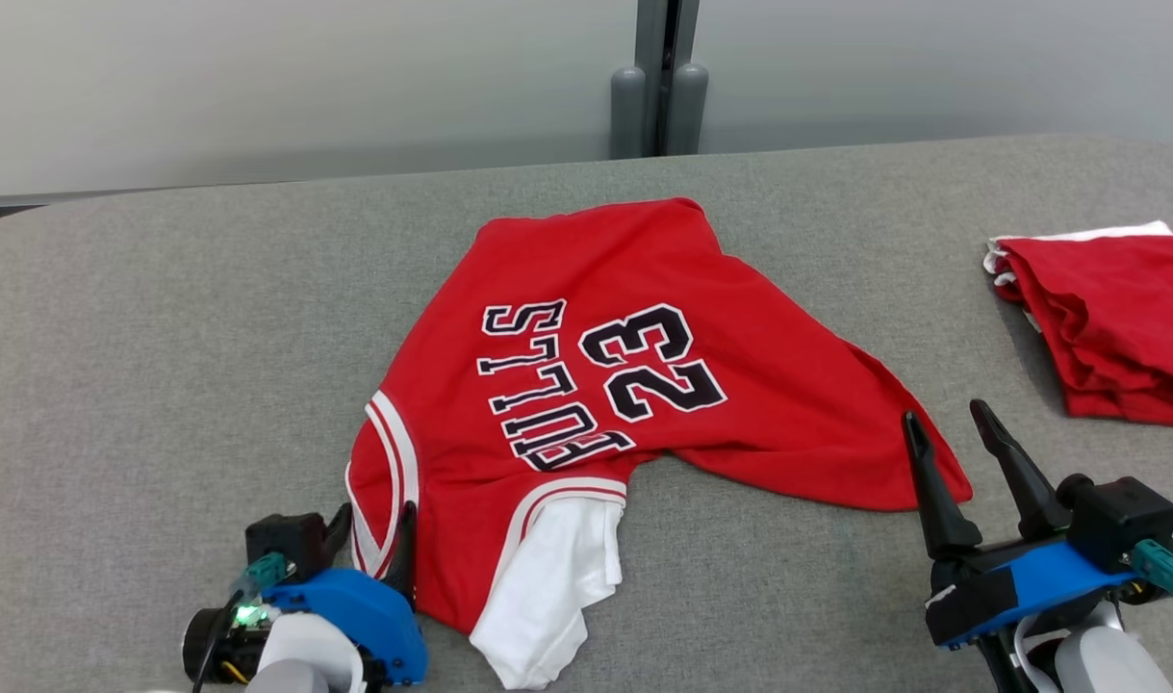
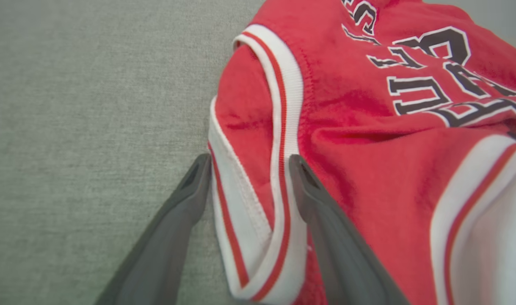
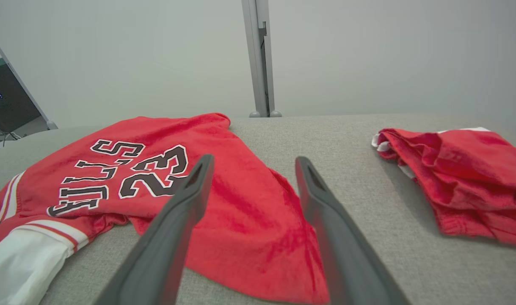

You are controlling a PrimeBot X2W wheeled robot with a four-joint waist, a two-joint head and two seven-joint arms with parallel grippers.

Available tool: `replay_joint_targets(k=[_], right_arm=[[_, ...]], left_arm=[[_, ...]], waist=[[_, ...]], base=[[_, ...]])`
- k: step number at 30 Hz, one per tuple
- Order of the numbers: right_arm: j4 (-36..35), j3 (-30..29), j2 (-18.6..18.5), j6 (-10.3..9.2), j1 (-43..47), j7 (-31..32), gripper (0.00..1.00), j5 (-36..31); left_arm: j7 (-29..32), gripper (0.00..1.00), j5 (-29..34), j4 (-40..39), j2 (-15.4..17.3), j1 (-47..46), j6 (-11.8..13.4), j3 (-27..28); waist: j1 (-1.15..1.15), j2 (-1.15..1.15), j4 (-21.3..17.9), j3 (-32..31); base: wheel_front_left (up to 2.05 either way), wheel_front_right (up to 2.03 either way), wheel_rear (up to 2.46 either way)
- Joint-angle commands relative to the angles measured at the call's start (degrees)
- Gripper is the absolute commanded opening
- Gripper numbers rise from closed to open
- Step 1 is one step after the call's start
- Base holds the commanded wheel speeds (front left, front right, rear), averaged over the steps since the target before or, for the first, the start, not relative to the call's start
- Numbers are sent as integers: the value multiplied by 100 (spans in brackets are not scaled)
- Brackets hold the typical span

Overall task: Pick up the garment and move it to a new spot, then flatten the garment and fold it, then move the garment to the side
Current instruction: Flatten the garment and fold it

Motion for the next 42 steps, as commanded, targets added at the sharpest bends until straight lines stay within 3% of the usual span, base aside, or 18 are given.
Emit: replay_joint_targets(k=[1,5,6,7,8,21,28,29,30,31,42], right_arm=[[-39,5,10,1,-68,-16,100,-4],[-55,-34,8,1,-124,-43,100,-14],[-60,-52,16,1,-135,-52,100,-26],[-65,-70,23,1,-135,-56,100,-31],[-66,-102,32,1,-131,-68,100,-36],[-133,-613,305,1,-293,-235,100,-266],[-1,-779,474,1,-403,-320,100,-547],[26,-775,495,1,-408,-318,100,-575],[52,-769,518,1,-415,-325,100,-605],[80,-766,538,1,-417,-328,100,-633],[294,-777,724,1,-67,-365,100,-979]], left_arm=[[70,100,23,83,12,-150,-23,-56],[281,100,-44,336,-10,-331,-106,-284],[266,68,-60,367,-3,-376,-121,-317],[228,29,-34,380,20,-427,-130,-364],[157,0,9,387,61,-483,-133,-394],[-504,0,600,441,982,-1789,120,-403],[-740,0,703,575,1136,-2294,59,-515],[-766,10,625,610,1091,-2303,45,-482],[-802,42,563,642,1043,-2289,35,-457],[-846,100,506,674,1021,-2259,14,-445],[-1131,100,-83,314,538,-1106,-118,-335]], waist=[[0,0,-25,32],[0,0,-93,117],[0,0,-109,132],[0,0,-125,147],[0,0,-139,160],[0,0,-401,582],[0,0,-513,677],[0,0,-521,666],[0,0,-524,644],[0,0,-524,618],[0,0,-177,65]], base=[[0,0,0],[0,0,0],[0,0,0],[0,0,0],[0,0,0],[0,0,0],[0,0,0],[0,0,0],[0,0,0],[0,0,0],[0,0,0]])
